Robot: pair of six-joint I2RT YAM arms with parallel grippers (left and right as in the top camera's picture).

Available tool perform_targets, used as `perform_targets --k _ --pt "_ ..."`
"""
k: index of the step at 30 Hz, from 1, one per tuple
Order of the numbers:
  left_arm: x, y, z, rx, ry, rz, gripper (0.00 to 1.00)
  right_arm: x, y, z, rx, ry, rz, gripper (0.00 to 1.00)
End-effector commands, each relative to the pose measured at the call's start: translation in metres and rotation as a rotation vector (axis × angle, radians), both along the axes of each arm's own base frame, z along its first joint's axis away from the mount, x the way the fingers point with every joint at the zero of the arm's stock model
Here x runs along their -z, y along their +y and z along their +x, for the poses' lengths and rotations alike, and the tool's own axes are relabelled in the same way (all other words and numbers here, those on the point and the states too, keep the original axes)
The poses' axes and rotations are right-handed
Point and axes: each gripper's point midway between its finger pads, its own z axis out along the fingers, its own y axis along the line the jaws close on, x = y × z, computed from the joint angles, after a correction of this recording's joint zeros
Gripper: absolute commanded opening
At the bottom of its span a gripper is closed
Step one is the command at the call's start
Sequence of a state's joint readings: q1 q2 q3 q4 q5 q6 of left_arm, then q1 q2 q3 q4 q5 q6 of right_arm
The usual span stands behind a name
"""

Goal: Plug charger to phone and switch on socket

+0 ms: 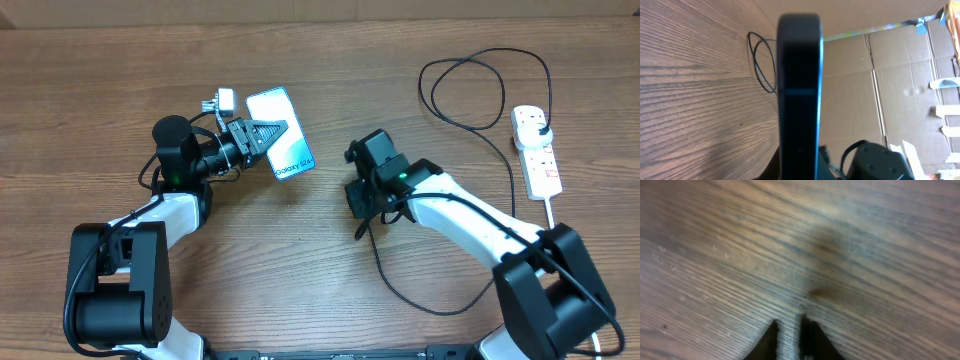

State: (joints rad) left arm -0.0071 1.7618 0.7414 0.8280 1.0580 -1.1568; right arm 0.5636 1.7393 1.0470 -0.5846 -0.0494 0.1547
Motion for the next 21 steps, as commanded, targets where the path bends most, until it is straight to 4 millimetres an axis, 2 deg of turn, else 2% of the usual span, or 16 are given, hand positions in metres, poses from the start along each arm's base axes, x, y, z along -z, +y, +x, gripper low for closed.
perform_targets --k 1,3,6,10,13,17,21 --pt "-0.014 -0.003 0.001 0.016 -0.074 0.016 0.04 0.003 -0.005 0.005 0.007 -0.024 -0.042 0.58" --pt "-0.014 -0.003 0.001 0.017 -0.074 0.015 0.04 0.002 -0.005 0.005 0.007 -0.025 -0.042 0.67" --pt "-0.013 -0.003 0.001 0.020 -0.090 0.027 0.04 -0.004 -0.006 0.007 0.011 -0.022 -0.053 0.71" --pt "-0.004 -0.002 0.000 0.021 -0.073 0.051 0.04 -0.029 -0.011 0.012 0.024 -0.041 -0.085 0.77" --pt "0.002 0.000 -0.001 0.021 -0.055 0.062 0.04 -0.040 -0.011 0.013 0.025 -0.050 -0.083 0.81" --pt "0.005 0.001 -0.002 0.022 -0.049 0.068 0.04 -0.040 -0.014 0.007 0.024 -0.034 -0.094 0.81" --pt "0.005 0.001 -0.001 0.021 -0.049 0.068 0.04 -0.029 -0.022 0.001 0.027 -0.020 -0.134 0.77"
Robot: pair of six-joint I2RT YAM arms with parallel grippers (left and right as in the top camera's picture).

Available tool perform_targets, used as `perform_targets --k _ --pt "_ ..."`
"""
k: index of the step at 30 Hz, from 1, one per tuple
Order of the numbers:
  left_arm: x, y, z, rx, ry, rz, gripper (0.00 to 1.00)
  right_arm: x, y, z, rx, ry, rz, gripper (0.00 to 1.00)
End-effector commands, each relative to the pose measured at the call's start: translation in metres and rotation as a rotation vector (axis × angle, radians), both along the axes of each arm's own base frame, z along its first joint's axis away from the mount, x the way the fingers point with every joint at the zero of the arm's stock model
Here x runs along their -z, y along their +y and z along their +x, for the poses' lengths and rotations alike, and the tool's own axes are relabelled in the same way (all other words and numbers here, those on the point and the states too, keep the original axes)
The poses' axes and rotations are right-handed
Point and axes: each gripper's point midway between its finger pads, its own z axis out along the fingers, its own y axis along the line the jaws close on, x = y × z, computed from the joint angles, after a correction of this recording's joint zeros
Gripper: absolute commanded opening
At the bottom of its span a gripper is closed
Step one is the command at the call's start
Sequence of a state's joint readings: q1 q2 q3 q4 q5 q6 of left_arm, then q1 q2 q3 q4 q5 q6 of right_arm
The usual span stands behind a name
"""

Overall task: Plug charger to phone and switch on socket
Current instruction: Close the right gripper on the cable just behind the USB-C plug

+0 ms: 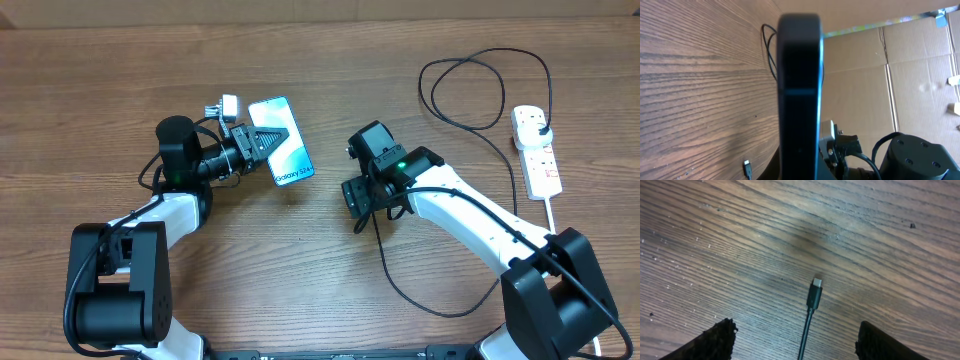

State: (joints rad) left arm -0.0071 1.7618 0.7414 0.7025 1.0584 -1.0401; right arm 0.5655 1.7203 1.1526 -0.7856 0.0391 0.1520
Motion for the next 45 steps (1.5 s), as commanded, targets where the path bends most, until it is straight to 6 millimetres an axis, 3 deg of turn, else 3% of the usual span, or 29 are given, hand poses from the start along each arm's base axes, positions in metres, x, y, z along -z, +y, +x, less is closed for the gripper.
perform_targets --k 1,19,21,25,29,40,43,45 --pt "-0.015 0.001 0.004 0.009 -0.072 0.012 0.04 -0.002 -0.008 0.001 0.005 -0.044 -0.045 0.77" --pt "-0.015 0.001 0.004 0.009 -0.075 0.014 0.04 0.042 -0.027 -0.023 0.003 -0.013 -0.110 0.80" --pt "-0.015 0.001 0.004 0.010 -0.075 0.013 0.04 0.043 -0.026 -0.024 0.002 -0.012 -0.107 0.75" --pt "-0.015 0.001 0.004 0.010 -0.075 0.013 0.04 0.047 -0.025 -0.025 0.000 -0.002 -0.103 0.54" --pt "-0.015 0.000 0.003 0.010 -0.075 0.013 0.04 0.049 -0.023 -0.025 0.000 0.007 -0.091 0.45" --pt "-0.015 0.000 0.003 0.016 -0.074 0.011 0.04 0.066 -0.020 -0.031 -0.008 0.061 -0.091 0.44" --pt "-0.015 0.000 0.003 0.016 -0.074 0.011 0.04 0.071 -0.022 -0.034 -0.009 0.078 -0.103 0.39" --pt "-0.015 0.000 0.003 0.016 -0.074 0.011 0.04 0.072 -0.022 -0.034 -0.009 0.079 -0.103 0.30"
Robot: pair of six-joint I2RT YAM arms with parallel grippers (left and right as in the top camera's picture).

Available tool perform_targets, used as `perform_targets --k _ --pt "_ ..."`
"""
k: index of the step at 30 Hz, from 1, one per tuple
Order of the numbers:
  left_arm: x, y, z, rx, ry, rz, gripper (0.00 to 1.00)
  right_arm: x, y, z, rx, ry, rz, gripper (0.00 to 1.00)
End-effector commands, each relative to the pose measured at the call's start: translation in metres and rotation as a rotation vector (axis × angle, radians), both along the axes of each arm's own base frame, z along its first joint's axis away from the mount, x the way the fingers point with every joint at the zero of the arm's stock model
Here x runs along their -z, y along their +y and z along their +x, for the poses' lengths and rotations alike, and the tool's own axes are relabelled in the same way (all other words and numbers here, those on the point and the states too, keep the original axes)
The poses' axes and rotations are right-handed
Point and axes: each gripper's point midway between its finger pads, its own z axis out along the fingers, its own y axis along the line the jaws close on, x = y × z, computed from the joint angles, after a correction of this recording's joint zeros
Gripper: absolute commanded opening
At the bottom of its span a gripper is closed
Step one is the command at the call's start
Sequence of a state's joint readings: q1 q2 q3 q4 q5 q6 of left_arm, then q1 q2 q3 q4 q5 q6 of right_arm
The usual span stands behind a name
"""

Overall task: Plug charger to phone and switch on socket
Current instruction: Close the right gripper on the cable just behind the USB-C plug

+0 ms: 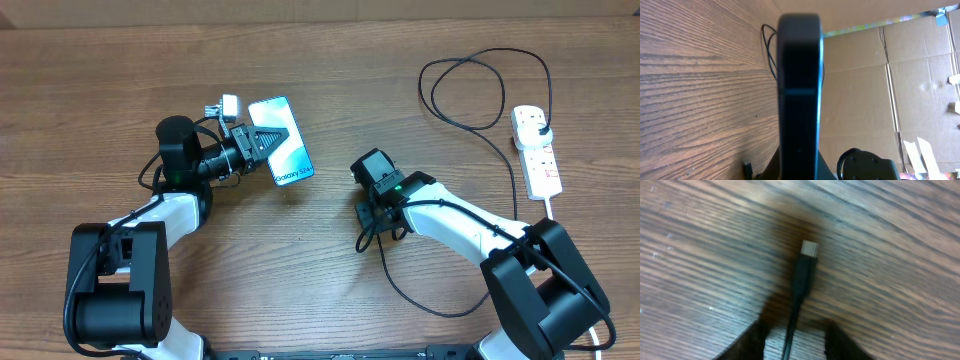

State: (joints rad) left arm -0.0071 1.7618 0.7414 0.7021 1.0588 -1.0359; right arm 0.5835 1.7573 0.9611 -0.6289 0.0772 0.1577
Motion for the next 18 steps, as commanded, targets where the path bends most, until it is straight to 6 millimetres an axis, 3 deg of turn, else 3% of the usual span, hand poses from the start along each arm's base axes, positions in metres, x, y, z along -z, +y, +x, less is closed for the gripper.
perform_targets --k 1,8,10,15,18 --pt "-0.015 0.000 0.003 0.015 -0.071 0.009 0.04 0.014 -0.004 -0.007 -0.005 0.038 -0.035 0.27" --pt "-0.015 0.000 0.003 0.015 -0.071 0.009 0.04 0.015 -0.005 -0.010 -0.005 0.051 -0.037 0.04" --pt "-0.015 0.000 0.003 0.016 -0.070 0.009 0.04 0.015 -0.002 -0.013 -0.009 0.066 -0.020 0.04" --pt "-0.015 0.000 0.003 0.016 -0.070 0.009 0.04 0.008 0.029 -0.026 -0.035 0.170 0.174 0.04" --pt "-0.015 0.000 0.003 0.014 -0.062 0.004 0.04 -0.018 0.057 -0.029 -0.087 0.233 0.397 0.04"
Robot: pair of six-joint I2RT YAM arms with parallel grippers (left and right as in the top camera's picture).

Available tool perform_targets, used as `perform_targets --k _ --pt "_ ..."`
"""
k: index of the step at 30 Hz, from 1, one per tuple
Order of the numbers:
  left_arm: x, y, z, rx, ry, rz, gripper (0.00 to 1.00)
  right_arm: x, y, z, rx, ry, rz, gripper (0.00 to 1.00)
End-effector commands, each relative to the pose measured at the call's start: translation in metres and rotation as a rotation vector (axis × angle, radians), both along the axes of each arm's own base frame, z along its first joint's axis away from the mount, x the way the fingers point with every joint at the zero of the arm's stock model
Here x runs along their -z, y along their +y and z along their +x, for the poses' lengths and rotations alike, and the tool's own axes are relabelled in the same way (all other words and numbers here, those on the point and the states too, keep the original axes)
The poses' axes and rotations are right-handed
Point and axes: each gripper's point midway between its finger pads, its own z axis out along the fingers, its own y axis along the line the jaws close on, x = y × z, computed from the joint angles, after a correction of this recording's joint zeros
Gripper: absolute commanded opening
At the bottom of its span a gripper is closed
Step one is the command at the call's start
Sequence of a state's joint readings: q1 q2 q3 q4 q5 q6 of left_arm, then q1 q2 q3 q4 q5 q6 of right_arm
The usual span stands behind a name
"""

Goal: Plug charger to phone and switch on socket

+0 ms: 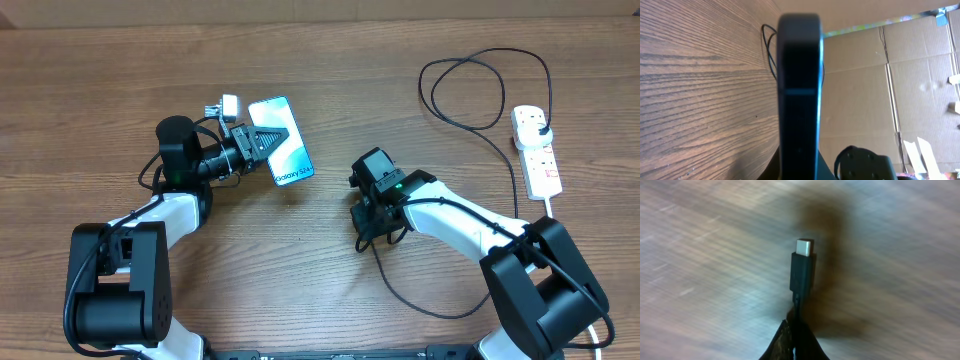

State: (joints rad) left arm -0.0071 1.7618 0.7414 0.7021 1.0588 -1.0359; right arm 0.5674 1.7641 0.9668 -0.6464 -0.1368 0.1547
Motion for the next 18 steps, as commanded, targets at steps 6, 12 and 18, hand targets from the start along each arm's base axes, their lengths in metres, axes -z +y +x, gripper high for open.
perform_targets --k 6,12,18 --pt "-0.016 0.000 0.003 0.011 -0.046 -0.007 0.04 -0.072 0.067 -0.016 -0.139 0.168 0.613 0.04" --pt "-0.021 0.000 0.003 0.007 -0.022 -0.038 0.04 -0.105 0.085 -0.034 -0.249 0.231 0.833 0.04" --pt "-0.040 -0.003 0.002 0.032 -0.055 -0.090 0.05 -0.130 0.095 -0.036 -0.322 0.228 0.985 0.04"
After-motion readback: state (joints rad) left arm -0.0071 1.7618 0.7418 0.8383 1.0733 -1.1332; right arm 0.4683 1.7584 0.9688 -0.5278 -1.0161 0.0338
